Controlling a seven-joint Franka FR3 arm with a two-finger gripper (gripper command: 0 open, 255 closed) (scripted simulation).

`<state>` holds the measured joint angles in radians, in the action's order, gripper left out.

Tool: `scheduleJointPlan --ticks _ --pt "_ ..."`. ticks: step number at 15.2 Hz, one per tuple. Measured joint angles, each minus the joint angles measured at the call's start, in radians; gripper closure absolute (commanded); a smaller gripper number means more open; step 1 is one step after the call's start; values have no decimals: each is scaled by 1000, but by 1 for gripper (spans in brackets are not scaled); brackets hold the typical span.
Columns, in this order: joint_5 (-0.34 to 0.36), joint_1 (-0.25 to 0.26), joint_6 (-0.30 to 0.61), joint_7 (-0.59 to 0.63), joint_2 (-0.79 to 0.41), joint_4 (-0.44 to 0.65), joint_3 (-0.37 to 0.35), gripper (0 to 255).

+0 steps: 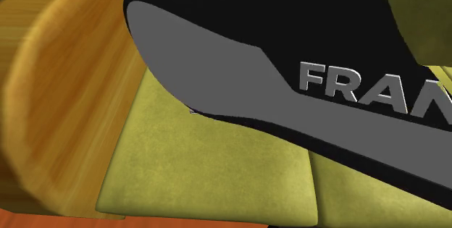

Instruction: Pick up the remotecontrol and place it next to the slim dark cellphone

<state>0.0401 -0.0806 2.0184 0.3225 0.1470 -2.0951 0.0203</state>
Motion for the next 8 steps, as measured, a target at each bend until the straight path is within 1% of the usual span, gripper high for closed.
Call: scheduleJointPlan --ticks 4,7,8 --pt "7 -9 41 63 -150 99 3 0" --pt "10 -12 53 109 -275 205 8 0" --pt "10 -15 60 121 -304 224 11 0"
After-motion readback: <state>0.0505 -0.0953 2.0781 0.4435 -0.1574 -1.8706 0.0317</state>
